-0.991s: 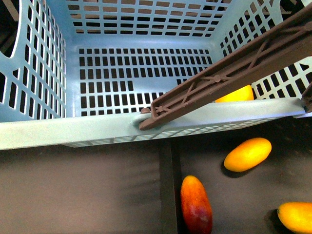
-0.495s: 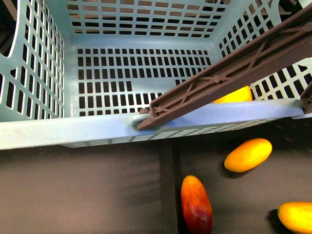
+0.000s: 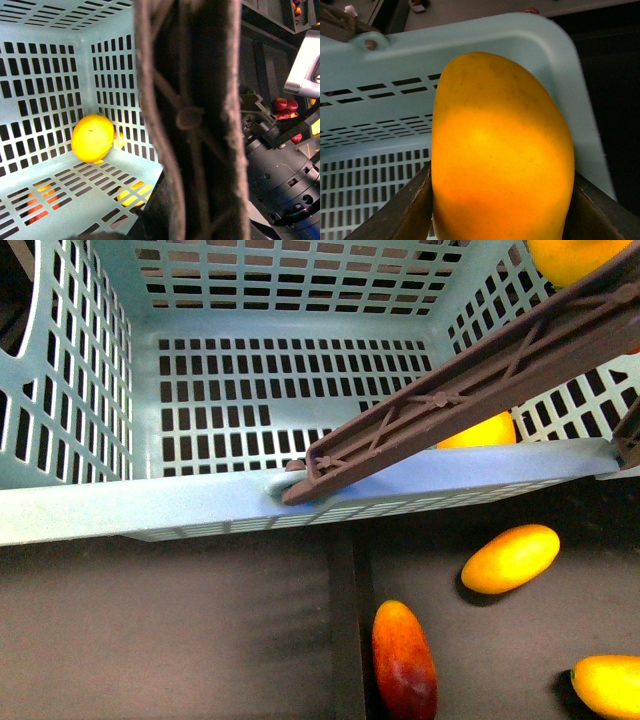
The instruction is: Pick lemon and mango into basket
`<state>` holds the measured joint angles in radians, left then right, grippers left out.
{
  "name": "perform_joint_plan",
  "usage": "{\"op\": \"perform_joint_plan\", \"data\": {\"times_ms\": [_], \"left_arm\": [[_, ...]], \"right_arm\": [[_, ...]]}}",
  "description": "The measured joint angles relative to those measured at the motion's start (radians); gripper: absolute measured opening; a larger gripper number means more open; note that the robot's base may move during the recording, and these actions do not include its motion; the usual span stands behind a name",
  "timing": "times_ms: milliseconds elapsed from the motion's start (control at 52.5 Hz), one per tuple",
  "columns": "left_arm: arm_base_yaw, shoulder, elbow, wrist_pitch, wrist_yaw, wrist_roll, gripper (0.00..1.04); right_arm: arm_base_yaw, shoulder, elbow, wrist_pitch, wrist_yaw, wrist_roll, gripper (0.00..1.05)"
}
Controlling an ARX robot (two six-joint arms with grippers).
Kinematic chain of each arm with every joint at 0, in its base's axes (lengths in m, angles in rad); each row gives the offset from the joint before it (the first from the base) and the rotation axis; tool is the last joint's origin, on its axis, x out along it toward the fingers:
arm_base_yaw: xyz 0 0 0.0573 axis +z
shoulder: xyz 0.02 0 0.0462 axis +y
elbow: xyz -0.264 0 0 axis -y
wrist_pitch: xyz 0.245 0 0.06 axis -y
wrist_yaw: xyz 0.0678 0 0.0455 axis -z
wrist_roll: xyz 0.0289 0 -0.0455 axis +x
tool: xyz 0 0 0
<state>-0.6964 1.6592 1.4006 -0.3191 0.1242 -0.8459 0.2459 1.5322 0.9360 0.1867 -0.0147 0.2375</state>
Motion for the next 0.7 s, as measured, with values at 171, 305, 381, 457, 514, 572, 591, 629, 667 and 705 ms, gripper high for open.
{"op": "perform_joint_plan", "data": {"times_ms": [171,305,381,457,514,572,591,629,667,705], "left_arm": [[0.000,0.000,0.000,0.000,0.000,-0.001,0.04],[0.000,0.000,0.000,0.000,0.006,-0.002,0.04],[0.000,0.000,0.000,0.000,0.007,-0.008,0.04],[0.000,0.000,0.000,0.000,0.004,-0.008,0.04],[0.000,0.000,0.000,0.000,-0.002,-0.007,0.04],[0.003,0.000,0.000,0.000,-0.006,-0.008,0.04],[0.003,0.000,0.000,0.000,-0.005,-0.008,0.04],[0.003,0.000,0.000,0.000,-0.003,-0.006,0.04],[0.002,0.000,0.000,0.000,-0.003,-0.004,0.04],[0.001,0.000,0.000,0.000,0.002,-0.005,0.04]], "right_arm": [[0.016,-0.002,0.004,-0.004,0.011,0.032,0.88],[0.009,-0.026,-0.003,-0.008,0.023,0.034,0.97],[-0.008,-0.068,-0.018,-0.007,0.038,0.035,0.96],[-0.049,-0.154,-0.051,-0.012,0.065,0.034,0.96],[-0.072,-0.200,-0.062,-0.013,0.079,0.035,0.96],[-0.083,-0.229,-0.092,0.072,0.133,-0.004,0.91],[-0.085,-0.238,-0.119,0.141,0.154,-0.032,0.88],[-0.088,-0.251,-0.165,0.239,0.161,-0.076,0.83],[-0.092,-0.262,-0.212,0.320,0.159,-0.115,0.78],[-0.100,-0.280,-0.292,0.411,0.153,-0.158,0.69]]}}
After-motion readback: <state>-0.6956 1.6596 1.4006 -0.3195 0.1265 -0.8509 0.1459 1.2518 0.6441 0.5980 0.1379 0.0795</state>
